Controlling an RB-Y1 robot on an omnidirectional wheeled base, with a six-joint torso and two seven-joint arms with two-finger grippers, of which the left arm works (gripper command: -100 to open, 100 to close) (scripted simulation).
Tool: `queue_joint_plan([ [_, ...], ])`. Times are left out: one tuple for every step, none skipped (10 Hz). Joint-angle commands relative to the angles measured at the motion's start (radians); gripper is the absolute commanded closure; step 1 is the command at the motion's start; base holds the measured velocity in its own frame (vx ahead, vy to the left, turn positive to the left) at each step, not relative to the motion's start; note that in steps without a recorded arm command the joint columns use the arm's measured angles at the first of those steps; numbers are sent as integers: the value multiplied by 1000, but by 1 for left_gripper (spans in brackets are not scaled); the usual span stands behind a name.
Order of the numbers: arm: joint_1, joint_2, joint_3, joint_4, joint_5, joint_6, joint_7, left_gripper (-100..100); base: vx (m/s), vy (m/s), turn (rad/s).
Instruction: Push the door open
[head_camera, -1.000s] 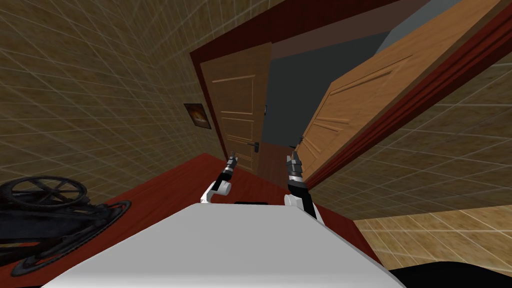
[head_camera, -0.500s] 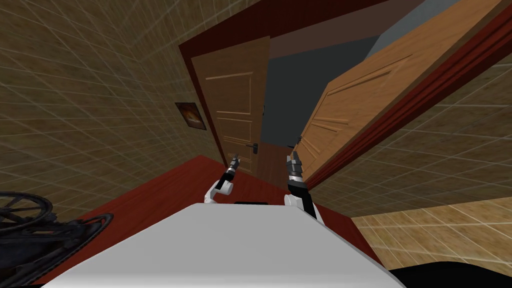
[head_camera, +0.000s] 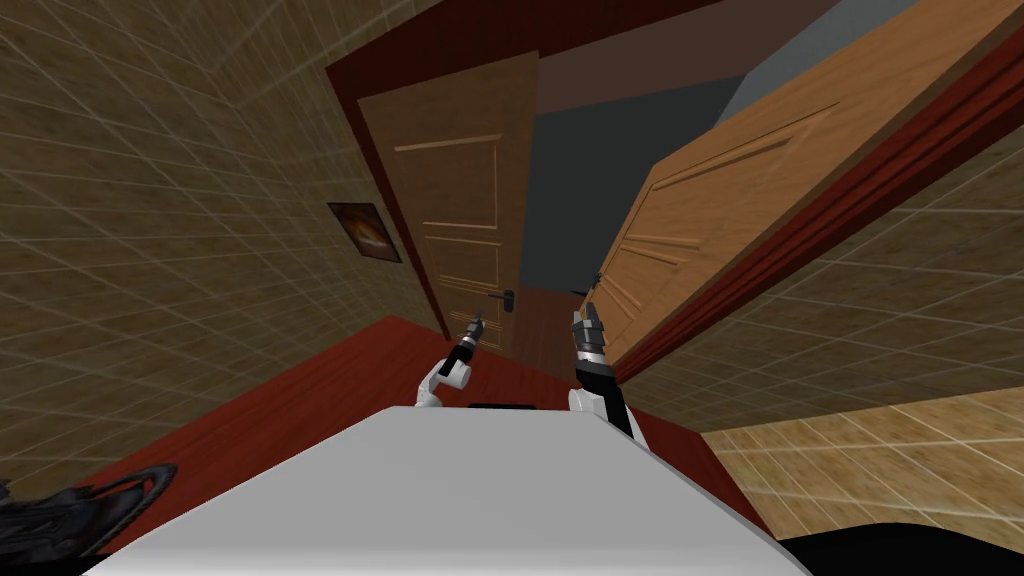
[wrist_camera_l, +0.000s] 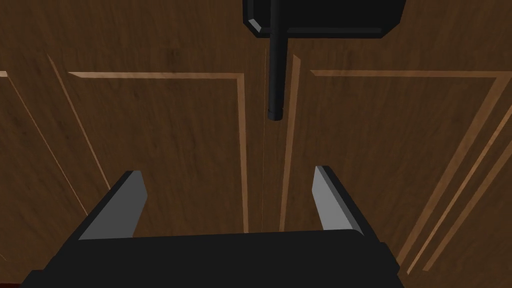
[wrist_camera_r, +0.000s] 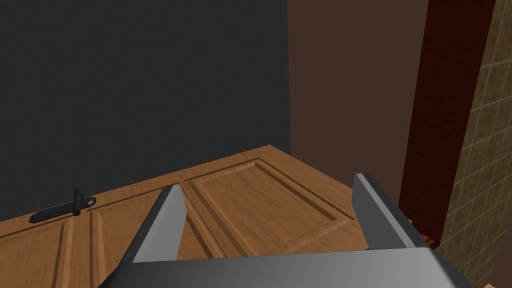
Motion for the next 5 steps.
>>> queue_joint_plan([
  [-18, -1, -14, 40, -2, 2, 7, -100, 116, 29, -87],
  [-31, -1, -24, 66, -2, 5, 12, -100, 150, 57, -109],
  [-41, -1, -31, 84, -3, 7, 16, -100, 165, 69, -91],
  [-52, -2, -38, 106, -3, 9, 20, -100, 146, 50, -85],
  [-48, 1, -32, 91, -2, 9, 19, -100, 61, 21, -17],
])
